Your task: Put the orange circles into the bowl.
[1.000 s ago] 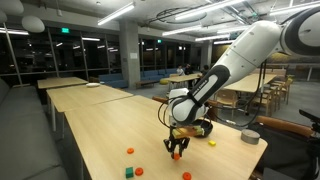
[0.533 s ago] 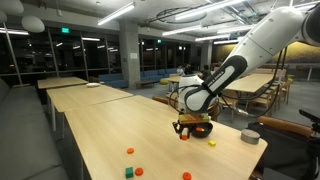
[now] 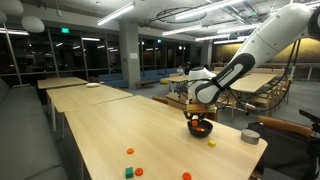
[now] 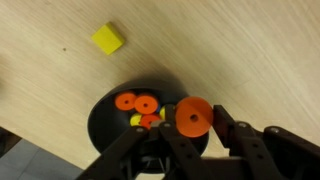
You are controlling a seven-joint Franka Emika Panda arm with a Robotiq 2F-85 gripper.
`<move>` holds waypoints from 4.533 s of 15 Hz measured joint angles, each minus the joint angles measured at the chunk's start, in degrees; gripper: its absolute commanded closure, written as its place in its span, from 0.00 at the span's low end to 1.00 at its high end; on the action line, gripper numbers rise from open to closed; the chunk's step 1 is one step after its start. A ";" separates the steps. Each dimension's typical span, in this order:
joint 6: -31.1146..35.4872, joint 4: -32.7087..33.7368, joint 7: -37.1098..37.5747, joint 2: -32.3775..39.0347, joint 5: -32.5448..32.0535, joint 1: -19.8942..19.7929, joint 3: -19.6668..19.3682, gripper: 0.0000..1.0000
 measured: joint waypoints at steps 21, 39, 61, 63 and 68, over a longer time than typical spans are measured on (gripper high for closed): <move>-7.04 16.17 -17.42 11.63 6.16 -2.63 5.24 0.00; -19.52 55.50 -56.57 37.98 11.20 -0.66 11.41 0.00; -24.53 71.45 -75.00 51.53 11.98 7.18 15.00 0.00; -24.57 72.11 -76.55 51.68 11.56 7.87 15.01 0.00; -24.58 72.82 -79.58 52.08 11.26 8.93 15.15 0.00</move>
